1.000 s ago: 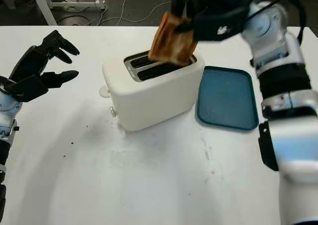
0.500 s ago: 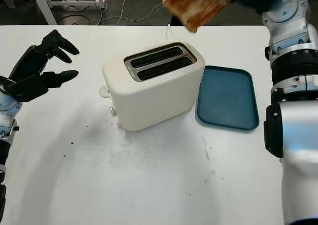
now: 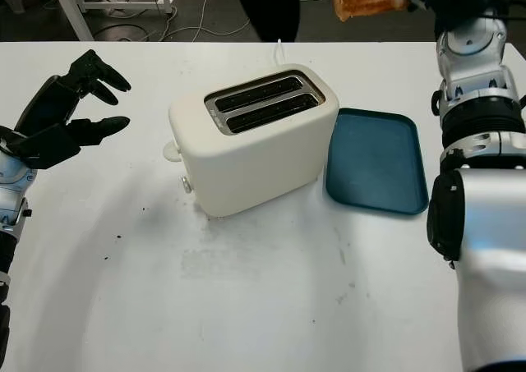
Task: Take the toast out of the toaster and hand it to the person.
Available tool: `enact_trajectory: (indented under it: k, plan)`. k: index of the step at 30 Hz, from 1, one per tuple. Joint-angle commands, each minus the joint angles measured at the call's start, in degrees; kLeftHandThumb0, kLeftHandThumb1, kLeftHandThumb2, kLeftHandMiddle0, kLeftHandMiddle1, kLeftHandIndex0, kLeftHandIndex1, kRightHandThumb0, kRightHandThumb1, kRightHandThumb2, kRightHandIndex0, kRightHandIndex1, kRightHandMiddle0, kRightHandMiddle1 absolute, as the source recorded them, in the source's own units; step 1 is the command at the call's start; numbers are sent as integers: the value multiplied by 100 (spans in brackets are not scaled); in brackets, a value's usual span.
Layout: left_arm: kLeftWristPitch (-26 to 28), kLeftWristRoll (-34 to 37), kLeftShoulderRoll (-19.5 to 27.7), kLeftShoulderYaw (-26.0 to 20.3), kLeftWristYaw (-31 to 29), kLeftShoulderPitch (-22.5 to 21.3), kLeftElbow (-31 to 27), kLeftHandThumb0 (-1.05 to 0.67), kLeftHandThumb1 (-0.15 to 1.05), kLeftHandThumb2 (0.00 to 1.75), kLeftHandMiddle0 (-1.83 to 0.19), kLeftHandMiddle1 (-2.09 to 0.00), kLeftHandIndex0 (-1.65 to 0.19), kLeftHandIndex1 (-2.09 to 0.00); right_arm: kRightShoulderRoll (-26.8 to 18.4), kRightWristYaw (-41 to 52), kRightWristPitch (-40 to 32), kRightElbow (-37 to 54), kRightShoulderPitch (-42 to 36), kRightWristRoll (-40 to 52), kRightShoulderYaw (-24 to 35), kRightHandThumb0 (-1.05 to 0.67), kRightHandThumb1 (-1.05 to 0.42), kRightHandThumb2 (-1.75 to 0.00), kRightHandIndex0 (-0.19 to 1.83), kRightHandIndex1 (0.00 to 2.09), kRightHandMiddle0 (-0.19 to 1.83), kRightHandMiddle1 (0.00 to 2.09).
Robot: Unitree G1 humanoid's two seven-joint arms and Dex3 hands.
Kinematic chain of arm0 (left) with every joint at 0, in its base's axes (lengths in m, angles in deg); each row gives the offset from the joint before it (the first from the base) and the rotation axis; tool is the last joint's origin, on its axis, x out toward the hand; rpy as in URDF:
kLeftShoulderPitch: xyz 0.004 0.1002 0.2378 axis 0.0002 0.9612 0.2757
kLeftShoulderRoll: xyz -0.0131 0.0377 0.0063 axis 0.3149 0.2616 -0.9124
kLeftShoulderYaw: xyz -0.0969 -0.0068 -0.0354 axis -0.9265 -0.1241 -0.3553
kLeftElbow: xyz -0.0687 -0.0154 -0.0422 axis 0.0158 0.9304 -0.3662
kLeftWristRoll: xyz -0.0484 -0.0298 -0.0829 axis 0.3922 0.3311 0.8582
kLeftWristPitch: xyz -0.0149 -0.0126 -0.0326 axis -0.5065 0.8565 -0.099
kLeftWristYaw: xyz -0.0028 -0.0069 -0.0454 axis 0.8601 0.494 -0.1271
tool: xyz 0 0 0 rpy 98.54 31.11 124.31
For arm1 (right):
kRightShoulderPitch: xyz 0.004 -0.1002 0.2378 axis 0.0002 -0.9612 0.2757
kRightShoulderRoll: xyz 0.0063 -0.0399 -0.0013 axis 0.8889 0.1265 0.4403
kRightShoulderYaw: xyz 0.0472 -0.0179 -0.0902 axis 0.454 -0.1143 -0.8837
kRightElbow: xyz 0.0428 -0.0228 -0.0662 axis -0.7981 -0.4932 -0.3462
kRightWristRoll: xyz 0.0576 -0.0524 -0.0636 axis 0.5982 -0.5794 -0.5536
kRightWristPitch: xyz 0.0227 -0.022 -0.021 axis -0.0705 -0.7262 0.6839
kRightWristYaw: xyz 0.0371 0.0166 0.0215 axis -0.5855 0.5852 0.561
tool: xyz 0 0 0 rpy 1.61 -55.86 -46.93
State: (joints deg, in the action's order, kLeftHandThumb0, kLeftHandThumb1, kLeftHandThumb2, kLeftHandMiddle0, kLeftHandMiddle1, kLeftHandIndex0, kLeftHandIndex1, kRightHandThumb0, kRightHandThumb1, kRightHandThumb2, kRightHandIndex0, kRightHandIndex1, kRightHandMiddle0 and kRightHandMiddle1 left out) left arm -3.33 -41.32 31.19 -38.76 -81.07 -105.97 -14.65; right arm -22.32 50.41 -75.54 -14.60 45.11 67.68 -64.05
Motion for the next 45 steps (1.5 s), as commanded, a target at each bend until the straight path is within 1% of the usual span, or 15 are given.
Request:
enact_trajectory:
  k: [1, 5, 7, 8, 14, 16, 19, 21, 24, 28, 31, 34, 36, 41, 45]
  plan:
    - [-80, -64, 31, -15, 62, 51, -7, -105, 92, 34, 0, -174, 0, -160, 83, -18, -186, -144, -152, 102, 53, -30, -92, -23, 104, 175, 80, 175]
    - [-76, -1, 11, -25, 12, 41, 20, -105, 92, 35, 0, -174, 0, -159, 188, -54, -172, -240, -343, 131, 66, -29, -92, -24, 103, 175, 79, 175]
    - [-88, -11, 15, -18, 11, 35, 30, -105, 92, 33, 0, -174, 0, -159, 257, -43, -171, -248, -425, 239, 169, -28, -92, -26, 95, 175, 65, 175]
    - [-80, -20, 17, -12, 12, 33, 27, -105, 92, 34, 0, -173, 0, -159, 272, -20, -159, -247, -452, 272, 200, -26, -92, -26, 93, 175, 62, 175]
    - [-7, -24, 9, -10, 9, 42, -10, -105, 92, 34, 0, -173, 0, -161, 332, -233, -365, -255, -488, 157, 68, -30, -92, -21, 91, 175, 62, 175]
    - [-26, -70, 12, -6, 61, 52, -28, -105, 92, 35, 0, -174, 0, -161, 349, -184, -426, -257, -488, 204, 85, -30, -92, -23, 89, 175, 53, 175]
    - [16, -20, -5, -20, 28, 65, -62, -105, 92, 35, 0, -174, 0, -161, 371, -95, -450, -246, -512, 271, 125, -34, -92, -24, 90, 175, 55, 175]
    - [-2, 12, -7, -23, -8, 52, -33, -105, 92, 33, 0, -174, 0, -160, 372, -18, -387, -241, -548, 284, 114, -33, -92, -28, 89, 175, 51, 175]
    - [-21, 6, -4, -21, -4, 46, -9, -105, 92, 33, 0, -174, 0, -161, 421, 85, -361, -227, -563, 401, 200, -30, -92, -27, 91, 175, 52, 175]
    - [15, -1, -25, -26, 34, 67, -53, -105, 92, 33, 0, -174, 0, -161, 443, 237, -459, -219, -539, 398, 187, -30, -92, -31, 94, 175, 55, 175]
    - [37, 31, -29, -35, 1, 70, -61, -105, 92, 32, 0, -174, 0, -160, 454, 260, -513, -223, -527, 335, 112, -34, -92, -33, 94, 175, 60, 175]
    - [-1, -5, -20, -30, 25, 63, -40, -105, 92, 32, 0, -174, 0, -161, 515, 306, -427, -217, -545, 463, 215, -28, -92, -32, 96, 175, 65, 175]
    - [-29, -25, -15, -26, 42, 61, -24, -105, 92, 33, 0, -174, 0, -161, 528, 334, -462, -224, -543, 479, 215, -28, -92, -30, 98, 175, 68, 175]
    - [-61, -36, -5, -18, 34, 49, -4, -105, 92, 34, 0, -174, 0, -160, 570, 404, -537, -237, -531, 554, 255, -29, -92, -29, 93, 175, 65, 175]
    - [-33, -57, 9, -8, 29, 43, -12, -105, 92, 34, 0, -173, 0, -159, 546, 416, -440, -231, -552, 426, 150, -29, -92, -31, 92, 175, 63, 175]
